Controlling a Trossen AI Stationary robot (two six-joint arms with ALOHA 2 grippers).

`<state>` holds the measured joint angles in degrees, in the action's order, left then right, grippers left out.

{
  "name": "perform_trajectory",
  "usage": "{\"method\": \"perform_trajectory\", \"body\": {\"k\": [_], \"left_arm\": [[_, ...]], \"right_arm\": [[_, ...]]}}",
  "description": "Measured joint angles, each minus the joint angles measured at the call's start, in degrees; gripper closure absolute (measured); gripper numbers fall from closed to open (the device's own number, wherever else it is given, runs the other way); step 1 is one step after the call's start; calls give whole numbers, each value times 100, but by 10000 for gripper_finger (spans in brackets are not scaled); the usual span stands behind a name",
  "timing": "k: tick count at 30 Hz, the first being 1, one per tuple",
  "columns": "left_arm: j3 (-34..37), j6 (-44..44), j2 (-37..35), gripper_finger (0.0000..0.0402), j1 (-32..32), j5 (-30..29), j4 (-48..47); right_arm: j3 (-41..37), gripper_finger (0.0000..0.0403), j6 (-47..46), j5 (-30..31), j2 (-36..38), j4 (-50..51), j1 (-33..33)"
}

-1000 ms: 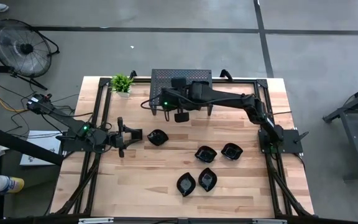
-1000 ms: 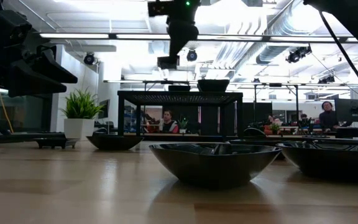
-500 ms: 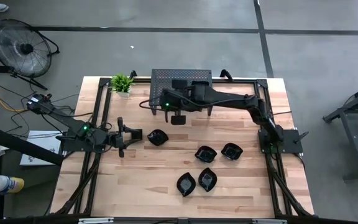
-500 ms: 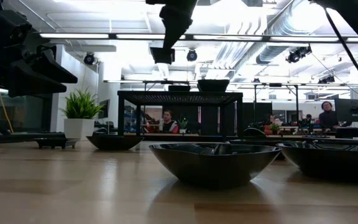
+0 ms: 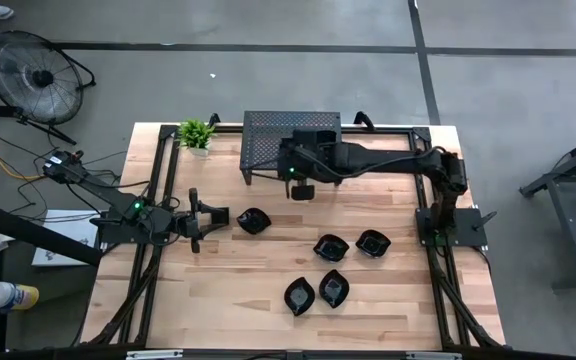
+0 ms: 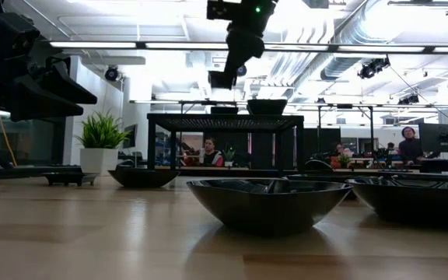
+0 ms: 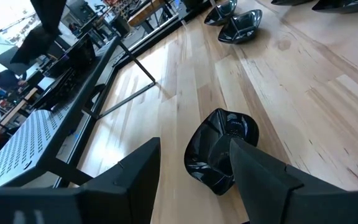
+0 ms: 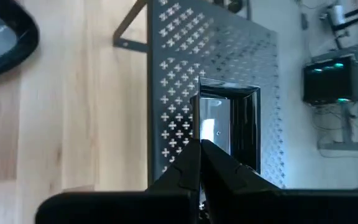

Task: Pick & Place Mini shaped plates
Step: Stack the square plate on top of the square plate on the shelf

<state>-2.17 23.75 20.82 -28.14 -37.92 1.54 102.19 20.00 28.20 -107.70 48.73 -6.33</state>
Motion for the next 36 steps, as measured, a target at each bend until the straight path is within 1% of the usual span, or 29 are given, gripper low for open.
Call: {"method": "perform_trajectory", "body": {"k": [7, 10, 13, 17, 26, 30, 36], "left_arm": [[0, -2, 0, 213, 0, 1, 2], [0, 0, 0, 213, 0, 1, 2], [0, 0, 0, 213, 0, 1, 1], [0, -2, 0, 213, 0, -1, 0], [0, 0, -2, 213, 0, 1, 2], [0, 0, 0, 213, 0, 1, 0], [0, 0, 0, 213, 0, -1, 2]], "right_arm": [[7, 403, 233, -42, -2, 28, -311], [9, 403, 381, -210, -65, -89, -423], [9, 403, 492, -205, -194, -110, -496], [9, 403, 591, -183, -304, -266, -545], [9, 403, 576, -228, -336, -232, -570], [9, 403, 574, -408, -361, -232, -570], [10, 403, 550, -327, -447, -269, -570]]}}
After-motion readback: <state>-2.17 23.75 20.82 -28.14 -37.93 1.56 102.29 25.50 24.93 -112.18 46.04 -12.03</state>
